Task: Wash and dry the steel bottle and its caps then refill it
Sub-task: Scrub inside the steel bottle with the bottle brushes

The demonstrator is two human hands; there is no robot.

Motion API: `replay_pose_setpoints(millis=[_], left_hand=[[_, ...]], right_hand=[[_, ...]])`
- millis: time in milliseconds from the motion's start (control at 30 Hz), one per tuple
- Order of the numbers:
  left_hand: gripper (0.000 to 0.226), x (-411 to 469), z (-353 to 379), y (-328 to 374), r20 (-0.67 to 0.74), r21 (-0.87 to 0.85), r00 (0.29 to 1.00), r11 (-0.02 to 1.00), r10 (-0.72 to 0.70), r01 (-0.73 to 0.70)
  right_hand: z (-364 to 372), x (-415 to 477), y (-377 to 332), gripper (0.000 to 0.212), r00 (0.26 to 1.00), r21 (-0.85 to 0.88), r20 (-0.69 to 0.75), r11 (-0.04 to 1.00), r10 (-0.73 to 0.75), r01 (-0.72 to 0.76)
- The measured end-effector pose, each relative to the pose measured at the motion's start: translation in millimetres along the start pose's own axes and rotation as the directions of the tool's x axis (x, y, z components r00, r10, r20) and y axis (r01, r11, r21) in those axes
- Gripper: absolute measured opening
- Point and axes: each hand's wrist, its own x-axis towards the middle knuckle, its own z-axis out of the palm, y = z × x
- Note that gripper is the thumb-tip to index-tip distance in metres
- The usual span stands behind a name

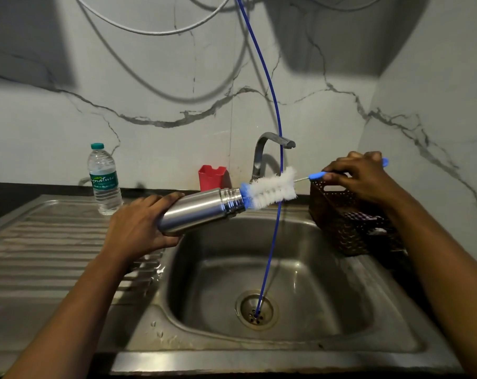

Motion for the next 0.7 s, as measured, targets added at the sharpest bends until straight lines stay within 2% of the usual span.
replay_pose_setpoints(millis=[67, 167, 233, 333, 433, 567, 700], left_hand=[[0.085, 2, 2, 5, -0.001, 0.006, 1.000, 1.000, 0.016, -0.016], [0.086, 1, 4, 13, 0.020, 0.002, 1.000, 1.000, 0.020, -0.020], [0.087, 0, 5, 12, 0.027, -0.003, 1.000, 1.000, 0.011, -0.011], [0.089, 0, 4, 5, 0.020, -0.013, 1.000, 1.000, -0.024, 0.025], [0.090, 0, 4, 4, 0.018, -0.028, 1.000, 0.999, -0.021, 0.022], [0.091, -2, 1, 0, -0.015, -0.082, 0.998, 0.994, -0.068, 0.067], [0.092, -2, 3, -3, -0.011, -0.097, 0.998, 0.993, -0.066, 0.065]], right_hand=[[12, 4, -14, 0.012, 0.999, -0.023, 0.002, 0.999, -0.045, 0.046], [54, 9, -52, 0.031, 0.987, -0.066, 0.015, 0.984, -0.163, 0.164], [72, 12, -77, 0.028, 0.980, -0.122, 0.018, 0.972, -0.198, 0.199], [64, 19, -71, 0.028, 0.985, -0.121, -0.005, 0.978, -0.173, 0.171], [34, 27, -41, 0.024, 0.992, -0.064, 0.004, 0.990, -0.125, 0.125], [-6, 37, -11, 0.018, 0.999, -0.081, -0.006, 0.995, -0.054, 0.054], [-16, 41, -11, 0.012, 0.999, -0.073, -0.018, 0.997, -0.038, 0.036]])
